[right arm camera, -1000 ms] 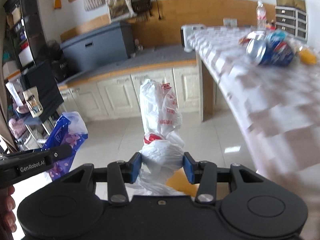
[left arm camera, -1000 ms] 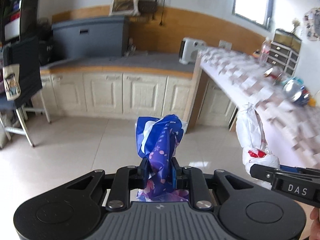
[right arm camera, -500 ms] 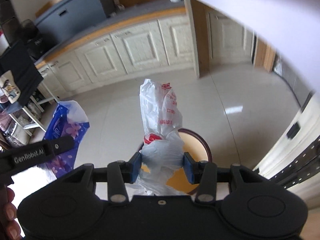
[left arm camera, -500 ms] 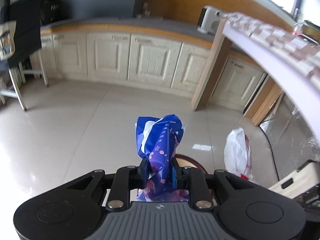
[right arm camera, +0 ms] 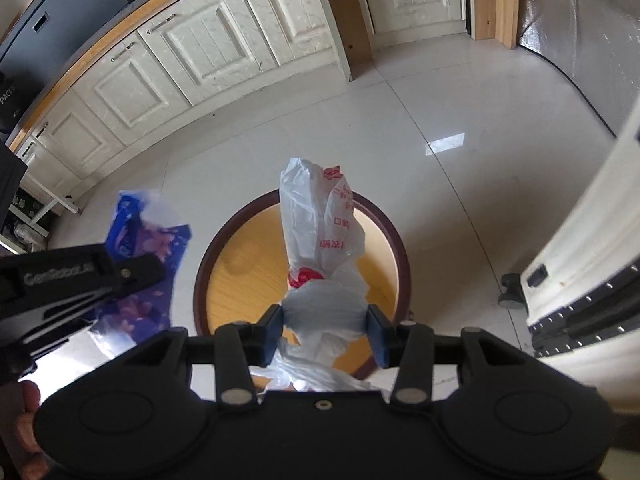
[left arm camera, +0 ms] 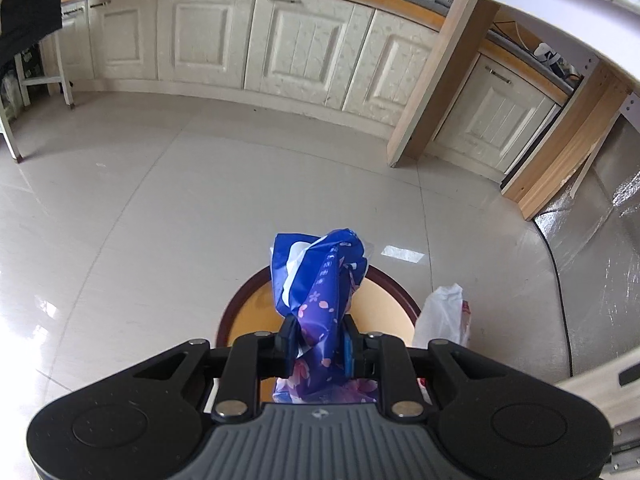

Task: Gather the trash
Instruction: 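Carry both bags over the wastebasket with both tools, then open the right tool to drop the white bag while the left tool drops the blue bag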

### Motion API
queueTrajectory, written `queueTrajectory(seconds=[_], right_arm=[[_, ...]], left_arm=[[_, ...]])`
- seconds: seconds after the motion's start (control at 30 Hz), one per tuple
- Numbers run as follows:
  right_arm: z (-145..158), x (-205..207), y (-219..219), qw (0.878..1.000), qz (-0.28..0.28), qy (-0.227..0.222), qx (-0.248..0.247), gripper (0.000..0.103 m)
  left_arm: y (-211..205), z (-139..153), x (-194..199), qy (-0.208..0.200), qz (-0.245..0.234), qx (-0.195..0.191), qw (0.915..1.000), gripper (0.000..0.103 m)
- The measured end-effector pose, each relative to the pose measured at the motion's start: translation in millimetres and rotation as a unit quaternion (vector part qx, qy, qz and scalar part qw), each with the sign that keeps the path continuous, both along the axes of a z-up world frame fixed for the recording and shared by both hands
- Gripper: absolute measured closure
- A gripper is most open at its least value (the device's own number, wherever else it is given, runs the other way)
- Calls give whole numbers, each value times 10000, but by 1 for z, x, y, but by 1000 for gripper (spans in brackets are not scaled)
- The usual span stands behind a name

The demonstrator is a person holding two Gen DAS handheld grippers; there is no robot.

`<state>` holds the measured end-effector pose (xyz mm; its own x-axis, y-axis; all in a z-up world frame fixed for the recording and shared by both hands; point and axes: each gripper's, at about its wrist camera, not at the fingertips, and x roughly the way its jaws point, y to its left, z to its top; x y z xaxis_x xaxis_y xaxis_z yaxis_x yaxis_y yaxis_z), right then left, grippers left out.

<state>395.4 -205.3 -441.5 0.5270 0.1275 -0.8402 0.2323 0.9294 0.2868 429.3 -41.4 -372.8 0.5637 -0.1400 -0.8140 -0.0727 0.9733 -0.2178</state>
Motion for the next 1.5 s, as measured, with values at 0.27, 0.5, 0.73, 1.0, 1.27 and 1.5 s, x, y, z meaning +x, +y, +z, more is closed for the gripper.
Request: queueTrajectory(seconds=[0.27,0.5,0.73,1.0,1.27,1.5], right_arm=[[-30,36,-2,9997,138,-172,-145,57],[-49,49,0,9983,503,-2,-289,57],[-57,54,2,9978,611,87,-247,54],[-59,54,0,9979,584,148,-218,43],[-60,54,1,9959,697,389,-419,44],[-61,55,0,9927,766,617,-704,44]], left_arm=[[6,-43,17,77,-70,-243,9997,80],[11,-78,15,499,-166,-270,9983,80],[25,-82,21,279,-14,-397,9988,80],[23,-85,21,310,-117,-374,9988,80],[18,-94,26,496,-232,-317,9980,73],[19,-97,31,785,-339,36,9963,46]])
